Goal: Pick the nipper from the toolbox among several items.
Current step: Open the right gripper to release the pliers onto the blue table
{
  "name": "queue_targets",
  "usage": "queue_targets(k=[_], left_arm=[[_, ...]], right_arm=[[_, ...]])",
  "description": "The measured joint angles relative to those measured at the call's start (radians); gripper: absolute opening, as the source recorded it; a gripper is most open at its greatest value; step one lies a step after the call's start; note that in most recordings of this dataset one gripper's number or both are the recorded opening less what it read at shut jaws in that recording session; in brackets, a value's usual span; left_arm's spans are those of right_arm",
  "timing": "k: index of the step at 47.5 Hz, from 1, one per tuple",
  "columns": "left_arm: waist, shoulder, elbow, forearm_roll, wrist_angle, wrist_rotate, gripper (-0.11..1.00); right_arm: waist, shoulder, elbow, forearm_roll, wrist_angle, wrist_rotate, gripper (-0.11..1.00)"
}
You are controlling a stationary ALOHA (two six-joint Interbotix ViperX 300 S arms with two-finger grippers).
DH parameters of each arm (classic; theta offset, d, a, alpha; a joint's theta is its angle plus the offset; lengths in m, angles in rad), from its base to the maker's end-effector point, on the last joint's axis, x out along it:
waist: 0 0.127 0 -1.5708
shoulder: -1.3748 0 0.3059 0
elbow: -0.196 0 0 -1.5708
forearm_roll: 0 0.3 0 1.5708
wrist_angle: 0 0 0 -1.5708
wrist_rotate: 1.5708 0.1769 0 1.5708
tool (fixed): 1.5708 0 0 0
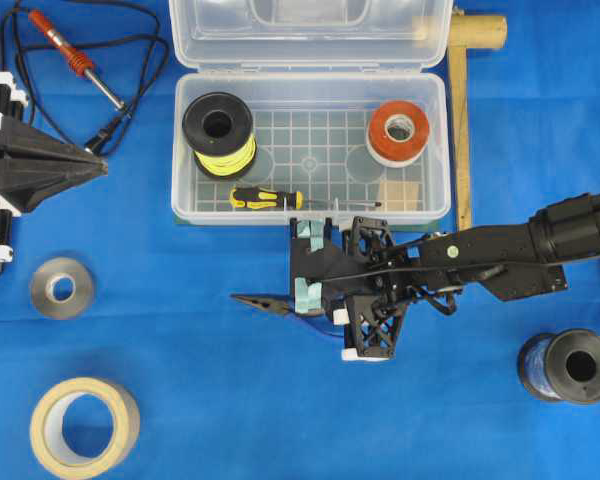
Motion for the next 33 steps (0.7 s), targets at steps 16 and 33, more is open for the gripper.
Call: queue_targets(k=[16, 33], left_arm=[[-0.002, -0.005, 0.000, -0.002, 0.002, 0.000, 0.00], [0.000, -0.015, 0.000, -0.002, 0.009, 0.000, 0.00]], right_arm=[[-0.018, -0.078, -0.003, -0.017, 0.097, 0.000, 0.85], [-0.044, -0.469, 0.051, -0.183, 0.239, 0.002, 0.83]])
